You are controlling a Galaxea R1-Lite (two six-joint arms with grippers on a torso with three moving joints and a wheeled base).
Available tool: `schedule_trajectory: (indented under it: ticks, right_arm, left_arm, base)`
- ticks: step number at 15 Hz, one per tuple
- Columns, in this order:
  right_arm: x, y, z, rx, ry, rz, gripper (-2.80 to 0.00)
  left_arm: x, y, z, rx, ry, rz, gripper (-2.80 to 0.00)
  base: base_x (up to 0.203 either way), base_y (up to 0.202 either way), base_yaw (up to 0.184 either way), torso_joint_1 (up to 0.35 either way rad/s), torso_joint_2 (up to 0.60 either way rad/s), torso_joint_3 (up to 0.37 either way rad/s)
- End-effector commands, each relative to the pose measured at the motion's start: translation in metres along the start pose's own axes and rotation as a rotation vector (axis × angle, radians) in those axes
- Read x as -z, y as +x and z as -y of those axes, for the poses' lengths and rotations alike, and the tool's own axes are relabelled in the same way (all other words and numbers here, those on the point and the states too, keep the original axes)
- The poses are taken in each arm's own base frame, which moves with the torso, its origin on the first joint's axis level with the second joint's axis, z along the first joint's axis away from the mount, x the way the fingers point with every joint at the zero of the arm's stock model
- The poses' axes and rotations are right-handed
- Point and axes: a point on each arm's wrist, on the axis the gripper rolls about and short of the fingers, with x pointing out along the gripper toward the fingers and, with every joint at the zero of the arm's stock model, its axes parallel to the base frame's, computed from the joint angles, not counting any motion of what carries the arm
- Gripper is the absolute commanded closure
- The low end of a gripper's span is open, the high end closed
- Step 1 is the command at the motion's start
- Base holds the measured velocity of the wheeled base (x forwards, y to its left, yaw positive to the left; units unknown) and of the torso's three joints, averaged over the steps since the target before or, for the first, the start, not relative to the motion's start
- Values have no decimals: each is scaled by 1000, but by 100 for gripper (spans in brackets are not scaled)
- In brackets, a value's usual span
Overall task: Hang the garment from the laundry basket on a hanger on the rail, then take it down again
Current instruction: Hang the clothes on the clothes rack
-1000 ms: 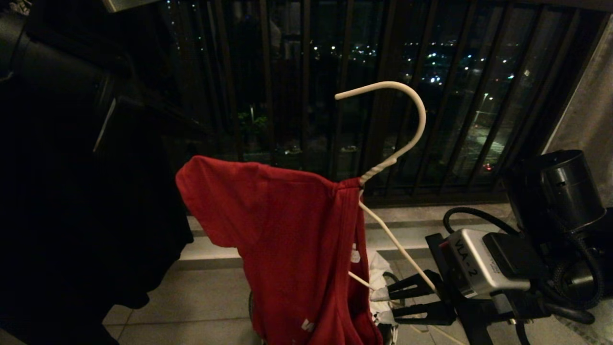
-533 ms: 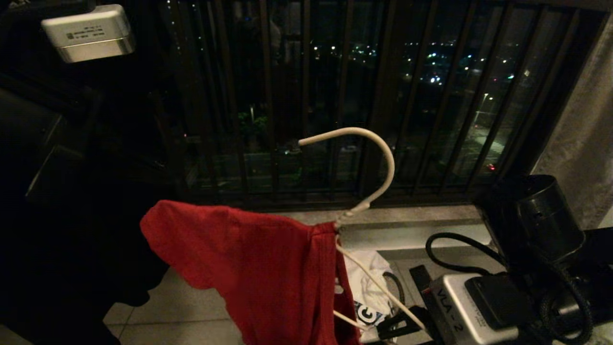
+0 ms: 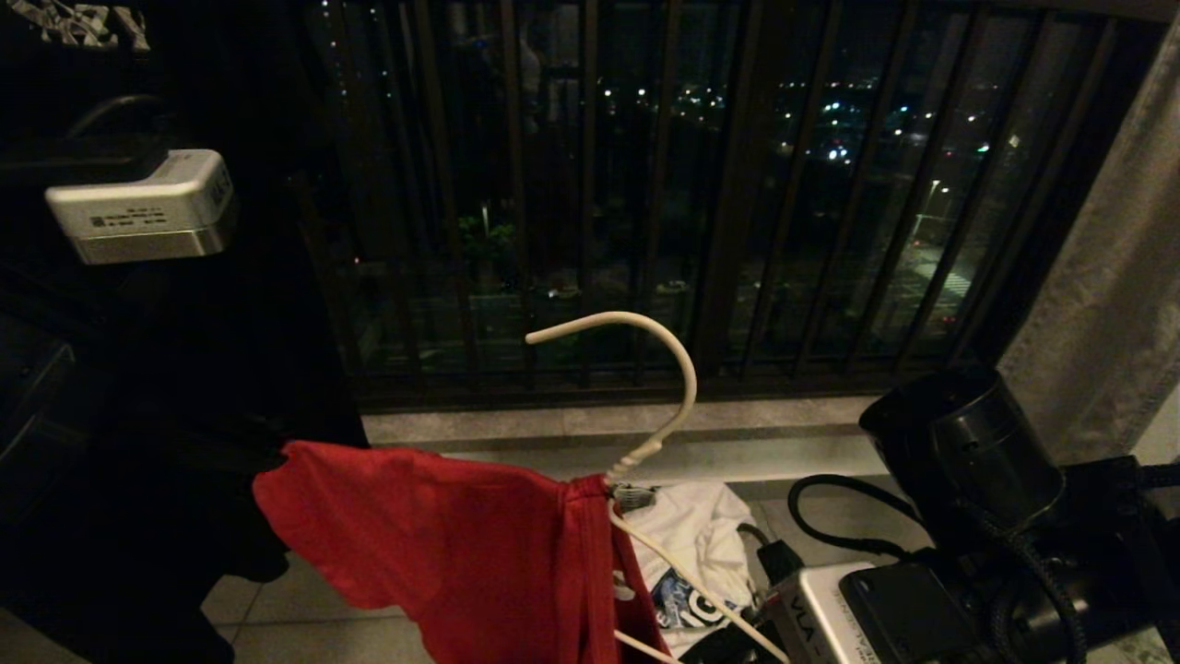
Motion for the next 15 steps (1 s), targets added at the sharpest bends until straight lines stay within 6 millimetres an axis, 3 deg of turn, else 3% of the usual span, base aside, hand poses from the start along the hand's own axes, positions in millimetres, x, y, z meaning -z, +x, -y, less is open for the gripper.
schedule_trajectory:
  ticks: [1, 10, 15]
  right_arm:
    - [1, 2, 1, -8, 0, -1, 0]
    - [4, -1, 3, 18, -5, -18, 0]
    - [-1, -15, -6, 49, -42, 3, 0]
  left_arm:
    - [0, 3, -2, 11, 2, -6, -280]
    - [8, 21, -29, 5, 28, -35, -280]
    - [5, 25, -35, 95, 18, 112, -280]
  base:
    - [0, 0, 0, 0, 0, 0]
    - [0, 0, 0, 0, 0, 0]
    - [0, 0, 0, 0, 0, 0]
